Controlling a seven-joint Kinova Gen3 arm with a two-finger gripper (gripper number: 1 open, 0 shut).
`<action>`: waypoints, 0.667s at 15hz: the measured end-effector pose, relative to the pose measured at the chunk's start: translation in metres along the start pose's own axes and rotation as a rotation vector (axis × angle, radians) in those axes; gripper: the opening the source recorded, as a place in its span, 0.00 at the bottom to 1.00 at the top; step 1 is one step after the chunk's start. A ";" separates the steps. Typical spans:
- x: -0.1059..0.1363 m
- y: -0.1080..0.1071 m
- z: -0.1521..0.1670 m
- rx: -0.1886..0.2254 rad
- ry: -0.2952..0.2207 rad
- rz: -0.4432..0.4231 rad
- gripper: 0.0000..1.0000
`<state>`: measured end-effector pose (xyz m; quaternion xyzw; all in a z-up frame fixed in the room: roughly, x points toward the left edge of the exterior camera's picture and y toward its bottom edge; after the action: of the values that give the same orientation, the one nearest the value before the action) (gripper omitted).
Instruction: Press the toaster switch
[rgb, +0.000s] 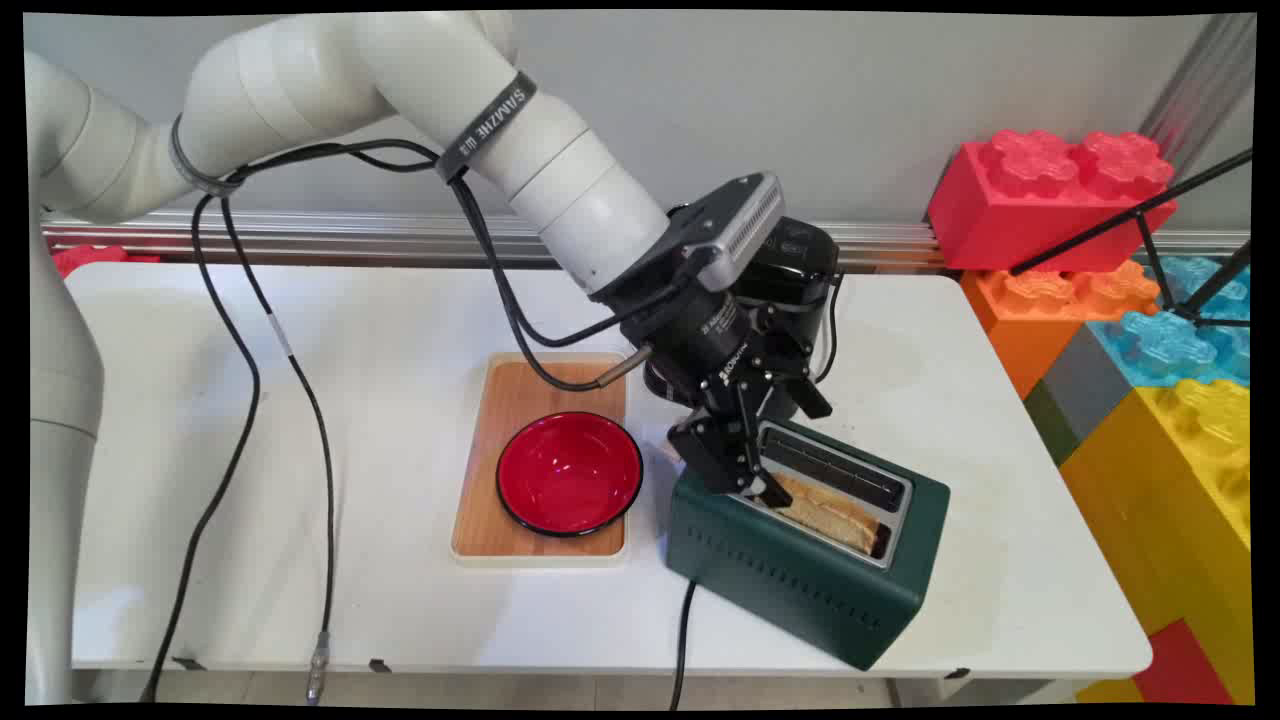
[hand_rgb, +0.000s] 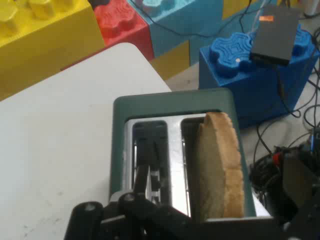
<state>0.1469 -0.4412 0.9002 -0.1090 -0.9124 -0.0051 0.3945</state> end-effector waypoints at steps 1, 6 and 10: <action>0.001 -0.001 -0.002 0.006 0.005 -0.009 1.00; 0.006 -0.003 -0.018 0.033 0.033 -0.073 1.00; 0.004 -0.002 -0.036 0.053 0.054 -0.130 1.00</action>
<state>0.1698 -0.4462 0.9279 -0.0388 -0.9065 -0.0095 0.4204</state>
